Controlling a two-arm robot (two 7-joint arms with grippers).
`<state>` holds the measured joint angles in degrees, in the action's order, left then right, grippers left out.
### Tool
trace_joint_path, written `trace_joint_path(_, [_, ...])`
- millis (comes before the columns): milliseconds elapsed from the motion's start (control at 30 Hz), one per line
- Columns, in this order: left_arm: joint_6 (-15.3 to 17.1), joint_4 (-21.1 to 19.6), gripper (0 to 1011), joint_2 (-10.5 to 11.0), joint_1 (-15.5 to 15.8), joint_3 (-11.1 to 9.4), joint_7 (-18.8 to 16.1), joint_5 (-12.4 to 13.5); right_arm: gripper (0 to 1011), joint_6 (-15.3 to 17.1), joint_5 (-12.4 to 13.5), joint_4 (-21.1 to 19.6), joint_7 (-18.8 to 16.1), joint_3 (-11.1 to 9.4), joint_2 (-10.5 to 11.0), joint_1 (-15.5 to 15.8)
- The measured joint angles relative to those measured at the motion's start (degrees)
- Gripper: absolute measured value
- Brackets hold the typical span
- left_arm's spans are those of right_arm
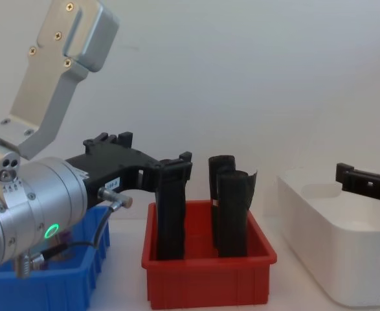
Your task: Pick the cotton swabs from the blue box and place them into the white box.
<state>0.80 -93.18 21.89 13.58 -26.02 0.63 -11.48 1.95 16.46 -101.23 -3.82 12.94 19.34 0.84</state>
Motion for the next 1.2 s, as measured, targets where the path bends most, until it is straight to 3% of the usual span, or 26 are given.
trace_joint_path(1200, [0.0, 0.0, 1004, 0.0, 0.0, 0.0, 0.0, 0.0, 1002, 0.0, 0.0, 0.0, 0.0, 0.0, 0.0, 0.0])
